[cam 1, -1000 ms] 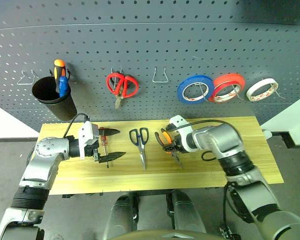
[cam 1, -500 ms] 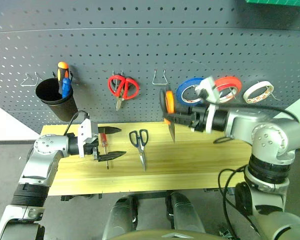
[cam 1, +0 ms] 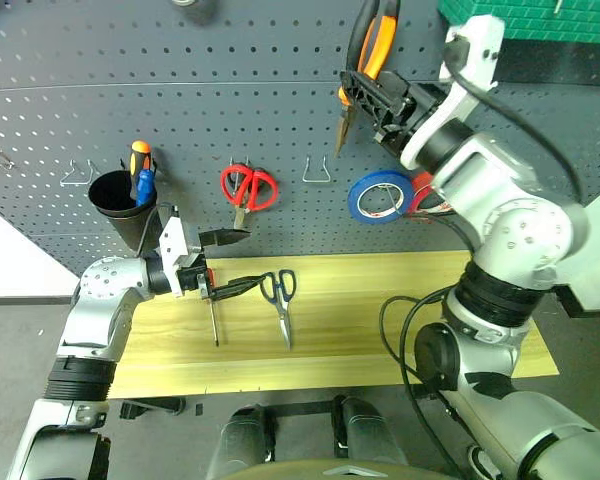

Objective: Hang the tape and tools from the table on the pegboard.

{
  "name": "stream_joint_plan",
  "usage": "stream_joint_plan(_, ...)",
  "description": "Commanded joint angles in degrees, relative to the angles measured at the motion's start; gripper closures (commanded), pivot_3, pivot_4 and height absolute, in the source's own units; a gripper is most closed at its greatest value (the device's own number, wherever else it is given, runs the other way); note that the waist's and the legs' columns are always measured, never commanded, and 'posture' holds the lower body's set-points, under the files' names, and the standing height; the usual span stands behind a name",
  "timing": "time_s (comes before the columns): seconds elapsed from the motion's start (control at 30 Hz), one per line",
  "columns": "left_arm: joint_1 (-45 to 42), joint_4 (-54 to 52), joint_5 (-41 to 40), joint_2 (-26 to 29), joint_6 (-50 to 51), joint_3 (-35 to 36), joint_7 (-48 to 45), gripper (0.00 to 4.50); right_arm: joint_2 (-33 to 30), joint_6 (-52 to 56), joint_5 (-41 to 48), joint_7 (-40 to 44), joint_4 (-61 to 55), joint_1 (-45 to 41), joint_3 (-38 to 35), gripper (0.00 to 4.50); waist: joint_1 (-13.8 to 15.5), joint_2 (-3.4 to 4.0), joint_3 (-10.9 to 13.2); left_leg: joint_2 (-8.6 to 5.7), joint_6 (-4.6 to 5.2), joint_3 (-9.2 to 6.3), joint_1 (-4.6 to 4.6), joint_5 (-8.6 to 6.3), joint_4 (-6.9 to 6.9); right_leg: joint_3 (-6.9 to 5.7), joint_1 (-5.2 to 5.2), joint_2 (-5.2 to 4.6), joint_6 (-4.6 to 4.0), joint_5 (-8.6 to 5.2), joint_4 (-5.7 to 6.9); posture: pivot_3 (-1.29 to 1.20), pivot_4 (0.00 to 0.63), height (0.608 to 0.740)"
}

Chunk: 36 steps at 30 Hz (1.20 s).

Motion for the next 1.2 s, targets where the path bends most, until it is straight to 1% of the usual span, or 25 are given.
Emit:
stream_joint_plan(0.03,-1.1,-1.8,-0.7,0.9,-0.6,1.7,0.5,0.0,1.5,-6.1,-2.4,-2.9,-1.4,0.0,3.7,2.05,0.0,0.01,0.0,0.0,0.0,0.03,0.03,0.0,0.0,0.05,-0.01,0.01,0.0,0.0,0.03,0.01,0.067,0.74)
stream_joint_plan(0.1,-1.1,-1.7,-0.4,1.0,-0.7,1.9,0.9,0.0,1.2,-8.9,-4.7,-3.6,-1.5,0.5,6.7,2.05,-0.1,0.01,0.0,0.01,0.0,0.07,0.04,0.0,0.0,0.11,-0.04,0.04,0.0,0.0,0.06,0.01,0.069,0.74)
stream_joint_plan(0.23,-0.4,-2.1,-0.3,0.6,-0.9,1.7,1.8,0.0,1.7,-10.9,-5.8,-4.6,-0.8,0.6,9.6,2.05,-0.1,0.01,0.0,0.04,0.0,0.1,0.05,0.0,-0.01,0.14,-0.07,0.06,0.0,0.0,0.08,0.01,0.078,0.74)
stream_joint_plan(0.37,-0.4,-2.3,0.0,0.0,-1.3,1.6,3.3,0.0,1.5,-15.0,-9.3,-4.9,-0.8,2.9,14.7,2.05,0.0,0.0,0.0,0.04,0.0,0.1,0.08,0.0,-0.01,0.15,-0.03,0.06,0.0,0.0,0.09,0.01,0.08,0.74)
stream_joint_plan(0.57,-1.2,-2.2,0.2,-0.1,-1.4,1.1,4.7,0.0,1.6,-23.4,-15.6,-6.1,2.9,4.5,19.9,2.05,0.0,0.0,0.0,0.03,0.0,0.14,0.13,0.0,-0.01,0.18,0.0,0.06,0.0,0.0,0.09,0.01,0.085,0.74)
stream_joint_plan(0.8,-0.9,-3.1,0.2,-0.1,-1.0,1.1,5.7,0.0,4.0,-29.9,-18.1,-6.9,8.6,5.8,20.5,2.05,0.0,0.0,0.0,0.04,0.0,0.15,0.14,0.0,-0.01,0.18,0.0,0.07,0.0,0.0,0.11,0.02,0.09,0.74)
stream_joint_plan(1.07,-0.8,-4.5,0.2,0.1,-0.1,1.0,7.0,0.0,4.5,-36.9,-20.1,-6.5,17.5,6.3,20.4,2.05,0.1,0.0,0.0,0.04,0.0,0.16,0.15,0.0,-0.01,0.21,0.0,0.07,0.0,0.0,0.13,0.04,0.094,0.74)
stream_joint_plan(1.2,-0.7,-5.4,0.1,0.3,0.7,1.2,7.7,0.0,5.8,-38.8,-19.8,-7.1,21.5,6.6,19.3,2.05,-0.1,0.0,0.0,0.04,-0.01,0.2,0.34,0.02,-0.01,0.28,0.13,0.09,-0.01,0.0,0.19,0.06,0.095,0.74)
